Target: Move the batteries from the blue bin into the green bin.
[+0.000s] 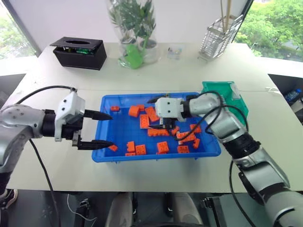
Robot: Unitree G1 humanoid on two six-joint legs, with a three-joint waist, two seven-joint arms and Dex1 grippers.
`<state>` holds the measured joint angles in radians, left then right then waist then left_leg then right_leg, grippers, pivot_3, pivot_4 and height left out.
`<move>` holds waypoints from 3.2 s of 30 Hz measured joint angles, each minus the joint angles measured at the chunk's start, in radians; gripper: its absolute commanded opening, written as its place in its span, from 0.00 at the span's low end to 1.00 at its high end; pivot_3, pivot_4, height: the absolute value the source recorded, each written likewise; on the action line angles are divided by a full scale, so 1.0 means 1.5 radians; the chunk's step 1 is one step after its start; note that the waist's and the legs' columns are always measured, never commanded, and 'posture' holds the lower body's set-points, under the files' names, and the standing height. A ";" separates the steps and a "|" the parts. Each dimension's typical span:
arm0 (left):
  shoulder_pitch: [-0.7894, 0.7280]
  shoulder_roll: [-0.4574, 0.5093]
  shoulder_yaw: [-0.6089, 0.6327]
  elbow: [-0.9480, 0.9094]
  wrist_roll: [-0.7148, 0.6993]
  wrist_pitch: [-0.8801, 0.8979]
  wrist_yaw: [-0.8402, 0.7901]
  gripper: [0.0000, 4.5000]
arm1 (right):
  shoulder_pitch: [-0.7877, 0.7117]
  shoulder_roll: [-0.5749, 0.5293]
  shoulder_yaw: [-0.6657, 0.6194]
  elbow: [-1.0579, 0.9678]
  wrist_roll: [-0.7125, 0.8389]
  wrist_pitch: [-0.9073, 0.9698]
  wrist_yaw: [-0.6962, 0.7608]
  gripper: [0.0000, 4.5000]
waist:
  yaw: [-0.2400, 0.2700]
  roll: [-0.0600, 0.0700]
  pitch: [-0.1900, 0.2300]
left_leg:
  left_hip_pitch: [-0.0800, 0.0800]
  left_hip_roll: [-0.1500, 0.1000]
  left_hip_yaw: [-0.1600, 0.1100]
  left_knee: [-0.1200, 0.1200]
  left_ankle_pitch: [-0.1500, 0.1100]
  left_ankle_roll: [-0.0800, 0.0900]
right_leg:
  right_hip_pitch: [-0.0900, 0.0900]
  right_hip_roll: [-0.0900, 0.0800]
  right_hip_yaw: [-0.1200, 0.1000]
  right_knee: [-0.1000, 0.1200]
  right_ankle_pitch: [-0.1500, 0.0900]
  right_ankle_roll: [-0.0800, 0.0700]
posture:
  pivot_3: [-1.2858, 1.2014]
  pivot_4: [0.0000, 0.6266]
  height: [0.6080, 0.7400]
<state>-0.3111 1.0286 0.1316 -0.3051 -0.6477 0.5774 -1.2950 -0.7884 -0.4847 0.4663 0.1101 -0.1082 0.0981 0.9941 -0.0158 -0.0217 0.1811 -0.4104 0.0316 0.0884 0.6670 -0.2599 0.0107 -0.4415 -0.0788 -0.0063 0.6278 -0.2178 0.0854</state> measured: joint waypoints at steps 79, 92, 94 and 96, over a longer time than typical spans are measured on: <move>-0.058 -0.060 -0.055 0.044 0.054 -0.039 0.015 1.00 | -0.052 0.108 0.015 0.059 0.068 0.463 -0.009 0.02 | -0.002 0.000 0.000 | 0.000 0.000 -0.002 0.000 0.000 0.000 | 0.000 0.001 -0.001 0.002 0.000 0.000 | 0.52 0.24 0.97; -0.053 -0.087 -0.057 0.040 0.053 -0.039 0.027 1.00 | -0.078 0.000 -0.161 -0.087 0.182 0.596 0.009 0.02 | 0.005 0.000 0.000 | -0.001 0.000 -0.004 0.000 0.000 0.000 | 0.000 0.000 -0.001 0.001 0.000 0.000 | 0.52 0.24 0.97; -0.050 -0.093 -0.059 0.039 0.053 -0.039 0.033 1.00 | -0.089 -0.069 -0.232 -0.107 0.203 0.625 0.007 0.02 | 0.007 -0.001 0.000 | -0.001 0.000 -0.004 0.000 0.000 0.000 | 0.000 -0.001 -0.001 0.000 0.000 -0.001 | 0.52 0.24 0.97; -0.050 -0.098 -0.060 0.041 0.054 -0.039 0.038 1.00 | -0.075 -0.158 -0.298 -0.105 0.211 0.644 0.001 0.02 | 0.010 -0.001 0.000 | -0.001 0.000 -0.003 -0.001 0.000 0.000 | 0.000 -0.001 -0.001 -0.001 -0.001 -0.001 | 0.52 0.24 0.97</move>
<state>-0.3855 0.8817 0.0422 -0.2441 -0.5670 0.5195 -1.2374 -0.9009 -0.7215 0.0193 -0.0468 0.2077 1.0640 0.9955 -0.0014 -0.0231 0.1813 -0.4121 0.0316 0.0834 0.6662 -0.2598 0.0104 -0.4408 -0.0804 -0.0085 0.6262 -0.2187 0.0839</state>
